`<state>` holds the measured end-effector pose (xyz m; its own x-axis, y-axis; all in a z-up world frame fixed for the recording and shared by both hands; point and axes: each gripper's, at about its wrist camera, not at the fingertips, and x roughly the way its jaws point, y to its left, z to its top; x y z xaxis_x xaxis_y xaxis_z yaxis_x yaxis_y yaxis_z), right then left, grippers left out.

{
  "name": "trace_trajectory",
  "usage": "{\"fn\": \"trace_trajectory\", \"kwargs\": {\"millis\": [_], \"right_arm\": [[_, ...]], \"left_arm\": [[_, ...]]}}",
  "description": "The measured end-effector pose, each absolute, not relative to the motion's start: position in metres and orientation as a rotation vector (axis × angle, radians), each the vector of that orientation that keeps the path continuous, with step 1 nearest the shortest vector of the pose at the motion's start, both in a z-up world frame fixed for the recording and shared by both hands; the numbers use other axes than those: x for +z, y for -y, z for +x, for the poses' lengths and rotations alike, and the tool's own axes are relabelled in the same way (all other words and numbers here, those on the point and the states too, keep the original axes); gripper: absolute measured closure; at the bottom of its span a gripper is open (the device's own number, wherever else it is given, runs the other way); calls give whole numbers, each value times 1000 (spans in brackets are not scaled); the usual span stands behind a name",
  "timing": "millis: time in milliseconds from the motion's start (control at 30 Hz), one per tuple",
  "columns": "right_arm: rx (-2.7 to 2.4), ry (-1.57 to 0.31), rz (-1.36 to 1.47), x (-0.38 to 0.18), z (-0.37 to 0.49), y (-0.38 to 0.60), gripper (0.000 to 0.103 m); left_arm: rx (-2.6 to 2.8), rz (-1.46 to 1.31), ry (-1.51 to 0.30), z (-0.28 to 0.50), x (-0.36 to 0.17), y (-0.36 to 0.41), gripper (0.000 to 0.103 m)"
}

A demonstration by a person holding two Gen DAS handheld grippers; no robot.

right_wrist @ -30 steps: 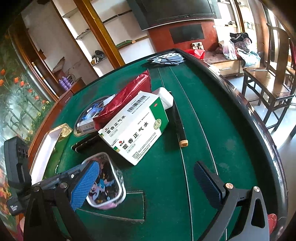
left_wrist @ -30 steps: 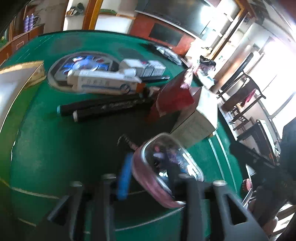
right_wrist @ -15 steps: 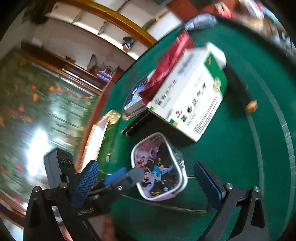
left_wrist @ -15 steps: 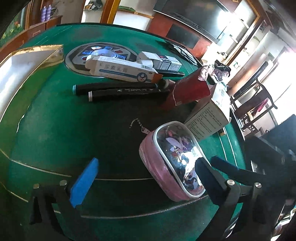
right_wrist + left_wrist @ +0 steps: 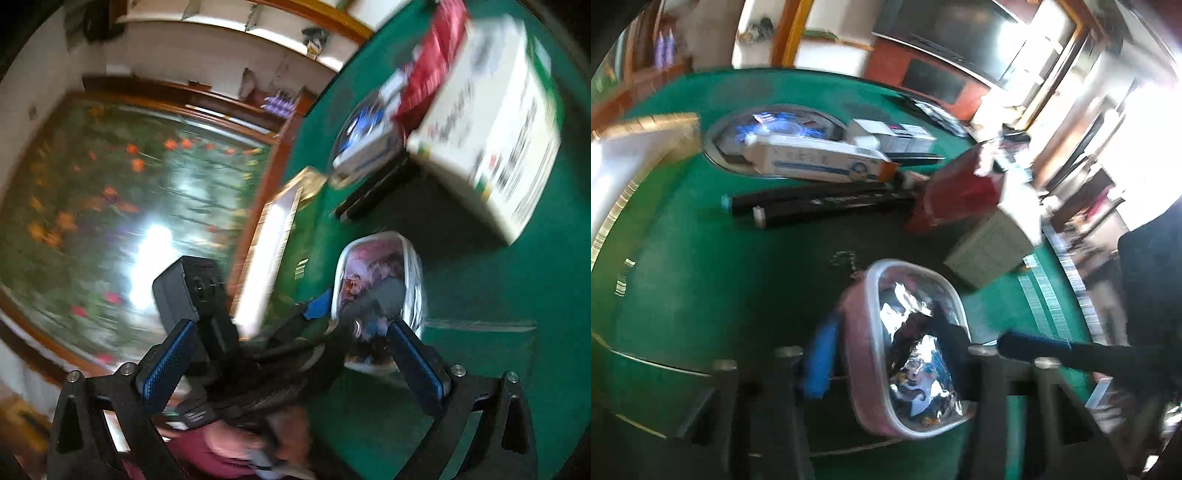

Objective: Organize objects

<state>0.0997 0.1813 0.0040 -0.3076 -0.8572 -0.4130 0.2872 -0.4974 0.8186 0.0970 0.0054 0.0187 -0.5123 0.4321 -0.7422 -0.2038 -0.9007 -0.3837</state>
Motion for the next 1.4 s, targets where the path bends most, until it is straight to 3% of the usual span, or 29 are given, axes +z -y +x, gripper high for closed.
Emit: {"fn": "trace_trajectory", "kwargs": {"millis": [33, 67, 167, 600, 800, 933, 1000, 1033, 1067, 1133, 1300, 1400], "right_arm": [[-1949, 794, 1128, 10, 102, -184, 0], [-2017, 776, 1123, 17, 105, -190, 0], [-2169, 788, 1123, 34, 102, -214, 0], [-2527, 645, 1286, 73, 63, -236, 0], [-2596, 631, 1427, 61, 43, -220, 0], [-2705, 527, 1499, 59, 32, -204, 0], [-2721, 508, 1552, 53, 29, -202, 5], [-2716, 512, 1579, 49, 29, -203, 12], [-2706, 538, 1593, 46, 32, -205, 27], [-2689, 597, 1609, 43, 38, -211, 37], [-2658, 720, 1538, 48, 56, -225, 38], [-2711, 638, 1518, 56, 56, -220, 38]], "left_arm": [[2405, -1295, 379, 95, 19, -2, 69], [2399, -1270, 383, 96, 22, 1, 81], [2389, -1244, 390, 98, 28, 8, 88], [2388, -1118, 537, 114, 47, 64, 92], [2492, -973, 557, 129, 78, 101, 92], [2560, -883, 562, 137, 95, 122, 92], [2586, -861, 563, 139, 98, 130, 92], [2594, -854, 566, 140, 99, 135, 92], [2599, -850, 574, 140, 98, 141, 92], [2604, -850, 590, 140, 96, 149, 92], [2619, -857, 633, 138, 89, 169, 92], [2628, -850, 654, 143, 88, 179, 92]]}}
